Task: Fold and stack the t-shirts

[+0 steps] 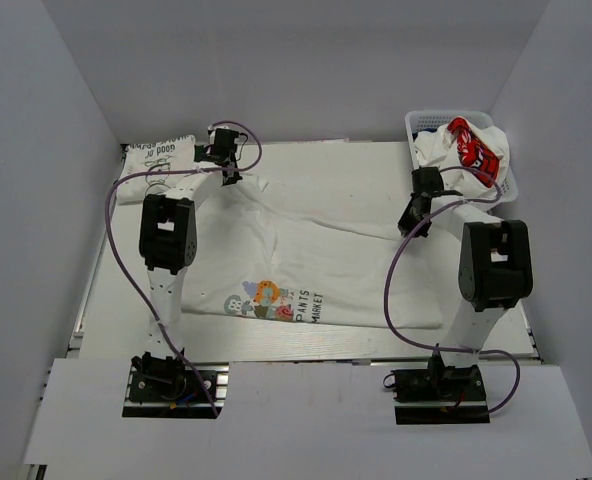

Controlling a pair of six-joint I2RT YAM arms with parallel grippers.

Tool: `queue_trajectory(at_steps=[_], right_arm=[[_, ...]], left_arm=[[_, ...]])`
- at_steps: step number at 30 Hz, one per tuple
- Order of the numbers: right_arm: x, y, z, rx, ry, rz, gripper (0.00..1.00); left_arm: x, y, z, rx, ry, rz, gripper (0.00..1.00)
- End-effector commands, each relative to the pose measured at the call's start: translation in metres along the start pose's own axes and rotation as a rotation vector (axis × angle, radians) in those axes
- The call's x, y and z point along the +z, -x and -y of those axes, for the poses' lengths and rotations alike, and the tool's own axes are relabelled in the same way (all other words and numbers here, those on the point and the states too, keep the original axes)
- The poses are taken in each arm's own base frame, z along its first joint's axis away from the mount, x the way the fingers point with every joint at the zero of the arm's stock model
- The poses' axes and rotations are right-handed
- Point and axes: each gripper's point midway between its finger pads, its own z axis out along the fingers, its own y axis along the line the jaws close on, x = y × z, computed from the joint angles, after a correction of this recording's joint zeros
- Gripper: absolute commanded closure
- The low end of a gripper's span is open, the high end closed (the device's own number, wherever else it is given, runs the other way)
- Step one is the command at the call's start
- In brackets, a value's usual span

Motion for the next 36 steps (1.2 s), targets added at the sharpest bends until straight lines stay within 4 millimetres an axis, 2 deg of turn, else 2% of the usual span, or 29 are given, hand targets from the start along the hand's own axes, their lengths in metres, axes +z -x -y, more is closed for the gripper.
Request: queue_trajectory(at_steps=[1, 2, 5, 6, 8, 9, 10, 11, 12, 14, 16, 17, 18, 19, 20, 21, 22, 27, 28, 29, 30, 32, 36], right_arm=[[0.002, 0.019, -0.014, -0.011, 0.041, 0.031, 0.94], [0.001, 0.026, -0.019, -0.017, 0.05, 0.044, 1.0], [-0.001, 0.04, -0.022, -0.049, 0.038, 0.062, 1.0], [-0.004, 0.055, -0.029, -0.047, 0.046, 0.087, 1.0], [-0.008, 0.058, -0.029, -0.071, 0.038, 0.087, 1.0], [-0.017, 0.065, -0.03, -0.069, 0.037, 0.116, 1.0], [-0.021, 0.066, -0.028, -0.073, 0.035, 0.124, 1.0], [-0.029, 0.07, -0.03, -0.079, 0.048, 0.152, 1.0], [-0.033, 0.063, -0.024, -0.084, 0.042, 0.149, 1.0], [-0.041, 0.061, -0.019, -0.087, 0.049, 0.165, 1.0], [-0.055, 0.058, -0.014, -0.101, 0.051, 0.191, 1.0], [-0.057, 0.057, -0.014, -0.102, 0.054, 0.194, 1.0], [-0.069, 0.058, -0.013, -0.103, 0.068, 0.215, 1.0], [-0.07, 0.055, -0.011, -0.103, 0.069, 0.216, 1.0], [-0.073, 0.055, -0.01, -0.102, 0.071, 0.223, 1.0], [-0.084, 0.057, -0.011, -0.101, 0.089, 0.249, 1.0], [-0.086, 0.058, -0.009, -0.098, 0.09, 0.256, 1.0], [-0.11, 0.063, -0.003, -0.105, 0.087, 0.32, 1.0], [-0.115, 0.062, -0.002, -0.107, 0.092, 0.327, 1.0], [-0.118, 0.062, -0.001, -0.102, 0.091, 0.338, 1.0], [-0.119, 0.062, 0.001, -0.1, 0.089, 0.34, 1.0], [-0.122, 0.058, 0.003, -0.103, 0.093, 0.335, 1.0], [-0.122, 0.047, 0.008, -0.102, 0.09, 0.322, 1.0]], left_arm=[[-0.029, 0.037, -0.016, -0.053, 0.02, 0.084, 1.0], [-0.029, 0.037, -0.016, -0.053, 0.02, 0.084, 1.0], [-0.031, 0.049, -0.018, -0.067, 0.011, 0.103, 1.0], [-0.033, 0.05, -0.015, -0.066, -0.001, 0.098, 1.0], [-0.039, 0.056, -0.013, -0.069, -0.019, 0.106, 1.0], [-0.041, 0.051, -0.015, -0.066, -0.015, 0.095, 1.0], [-0.053, 0.06, -0.016, -0.074, -0.023, 0.12, 1.0], [-0.054, 0.049, -0.02, -0.068, -0.018, 0.103, 1.0], [-0.059, 0.052, -0.02, -0.075, -0.025, 0.124, 1.0], [-0.079, 0.052, -0.027, -0.083, -0.032, 0.147, 1.0], [-0.094, 0.055, -0.024, -0.08, -0.059, 0.179, 1.0], [-0.096, 0.044, -0.031, -0.074, -0.039, 0.163, 1.0], [-0.115, 0.054, -0.03, -0.093, -0.049, 0.202, 1.0], [-0.117, 0.041, -0.037, -0.096, -0.03, 0.185, 1.0], [-0.124, 0.042, -0.039, -0.101, -0.035, 0.199, 1.0], [-0.141, 0.054, -0.041, -0.13, -0.053, 0.248, 1.0], [-0.143, 0.043, -0.042, -0.125, -0.061, 0.234, 1.0], [-0.174, 0.037, -0.057, -0.159, -0.064, 0.27, 1.0], [-0.173, 0.026, -0.059, -0.167, -0.061, 0.257, 1.0], [-0.183, 0.028, -0.062, -0.175, -0.068, 0.278, 1.0], [-0.181, 0.013, -0.064, -0.174, -0.071, 0.25, 1.0], [-0.189, 0.01, -0.065, -0.2, -0.09, 0.26, 1.0], [-0.191, -0.028, -0.076, -0.239, -0.063, 0.182, 1.0]])
